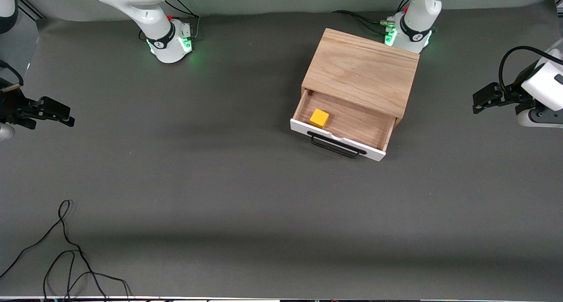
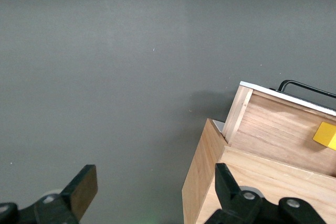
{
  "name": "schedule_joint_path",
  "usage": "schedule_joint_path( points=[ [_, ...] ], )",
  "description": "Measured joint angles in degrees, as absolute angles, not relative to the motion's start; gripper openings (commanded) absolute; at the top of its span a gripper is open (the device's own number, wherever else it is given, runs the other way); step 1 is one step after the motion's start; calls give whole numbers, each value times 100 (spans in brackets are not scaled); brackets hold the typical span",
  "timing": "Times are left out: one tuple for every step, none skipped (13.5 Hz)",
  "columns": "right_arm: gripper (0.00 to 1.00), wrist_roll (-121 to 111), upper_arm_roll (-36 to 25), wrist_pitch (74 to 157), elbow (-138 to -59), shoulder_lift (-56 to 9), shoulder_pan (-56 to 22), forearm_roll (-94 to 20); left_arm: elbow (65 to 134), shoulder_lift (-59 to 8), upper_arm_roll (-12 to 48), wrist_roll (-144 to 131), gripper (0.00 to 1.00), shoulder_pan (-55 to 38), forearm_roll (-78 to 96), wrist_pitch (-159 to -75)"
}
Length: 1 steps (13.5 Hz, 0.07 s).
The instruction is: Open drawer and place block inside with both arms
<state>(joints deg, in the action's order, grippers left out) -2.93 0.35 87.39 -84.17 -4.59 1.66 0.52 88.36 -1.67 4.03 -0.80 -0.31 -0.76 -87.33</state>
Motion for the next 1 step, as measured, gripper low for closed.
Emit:
schedule_joint_path(
  points=[
    [100, -293, 36, 8736, -8399, -466, 165, 52, 8836, -167, 403, -80, 100, -31, -76, -8729]
  ],
)
